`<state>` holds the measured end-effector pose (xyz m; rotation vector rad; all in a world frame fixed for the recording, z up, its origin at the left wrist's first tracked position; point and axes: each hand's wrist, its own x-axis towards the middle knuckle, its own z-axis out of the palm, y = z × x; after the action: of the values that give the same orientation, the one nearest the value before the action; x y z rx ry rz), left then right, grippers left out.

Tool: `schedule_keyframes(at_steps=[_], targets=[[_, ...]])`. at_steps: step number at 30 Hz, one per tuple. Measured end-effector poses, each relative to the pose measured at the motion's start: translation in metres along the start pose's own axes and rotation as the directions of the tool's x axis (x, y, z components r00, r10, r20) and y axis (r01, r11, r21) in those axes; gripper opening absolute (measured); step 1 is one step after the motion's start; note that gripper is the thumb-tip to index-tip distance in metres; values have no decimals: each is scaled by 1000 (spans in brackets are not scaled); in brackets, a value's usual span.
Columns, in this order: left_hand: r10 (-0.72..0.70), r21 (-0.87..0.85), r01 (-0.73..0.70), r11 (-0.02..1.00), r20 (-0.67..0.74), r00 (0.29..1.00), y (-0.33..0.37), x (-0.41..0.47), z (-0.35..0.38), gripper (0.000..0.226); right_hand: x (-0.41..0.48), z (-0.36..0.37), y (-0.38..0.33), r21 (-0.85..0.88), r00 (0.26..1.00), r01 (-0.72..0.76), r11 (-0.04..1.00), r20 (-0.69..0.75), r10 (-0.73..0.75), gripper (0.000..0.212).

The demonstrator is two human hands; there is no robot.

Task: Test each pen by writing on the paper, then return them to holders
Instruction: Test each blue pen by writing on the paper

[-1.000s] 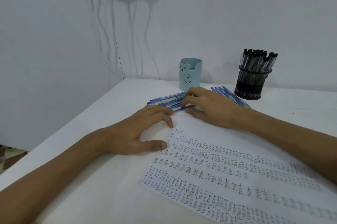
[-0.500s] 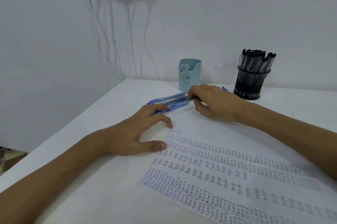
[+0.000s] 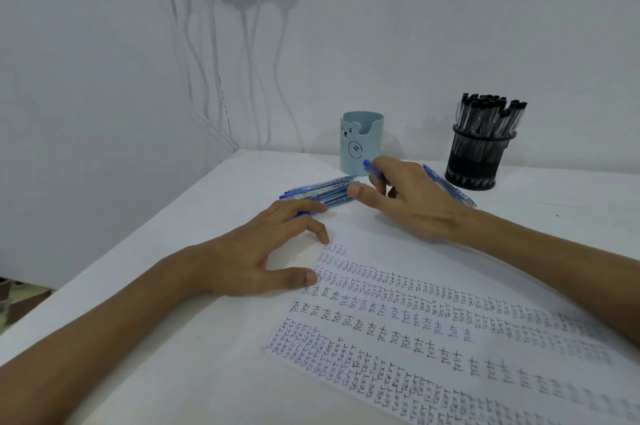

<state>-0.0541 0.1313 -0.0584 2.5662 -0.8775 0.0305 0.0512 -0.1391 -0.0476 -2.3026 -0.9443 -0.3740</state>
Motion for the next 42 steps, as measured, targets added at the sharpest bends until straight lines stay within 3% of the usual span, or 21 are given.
schedule_keyframes(at_steps=[2, 5, 7, 11, 14, 18, 23, 28, 42], targets=[[25, 15, -25, 1000, -6, 1000, -1, 1, 0, 44, -1, 4, 0, 12, 997, 22, 1000, -76, -21, 45], [37, 18, -37, 999, -1, 999, -2, 1, 0, 43, -3, 9, -5, 4, 976, -3, 1000, -219, 4, 46], [46, 20, -46, 999, 1, 999, -2, 2, 0, 43, -4, 9, -11, 199, 964, -76, 977, -234, 123, 50], [50, 17, -50, 999, -6, 999, -4, 3, 1, 42, -7, 9, -24, 651, 932, -303, 696, 52, 358, 53], [42, 17, -42, 999, -1, 999, -4, 3, 1, 42, -13, 14, -28, 664, 921, -370, 649, 172, 349, 34], [32, 21, -32, 999, 10, 999, -4, 3, 1, 42, -16, 13, -32, 701, 913, -408, 585, 298, 280, 31], [33, 55, -31, 998, -26, 999, -3, 4, 4, 39, -19, 13, -35, 582, 917, -390, 713, 314, 245, 22], [41, 71, -39, 997, -22, 999, -1, 5, 4, 39, -28, 12, -39, 483, 952, -272, 833, 260, 160, 10], [57, 52, -56, 997, -8, 998, 0, 5, 4, 37, -29, 14, -38, 474, 958, -221, 852, 270, 98, 10]])
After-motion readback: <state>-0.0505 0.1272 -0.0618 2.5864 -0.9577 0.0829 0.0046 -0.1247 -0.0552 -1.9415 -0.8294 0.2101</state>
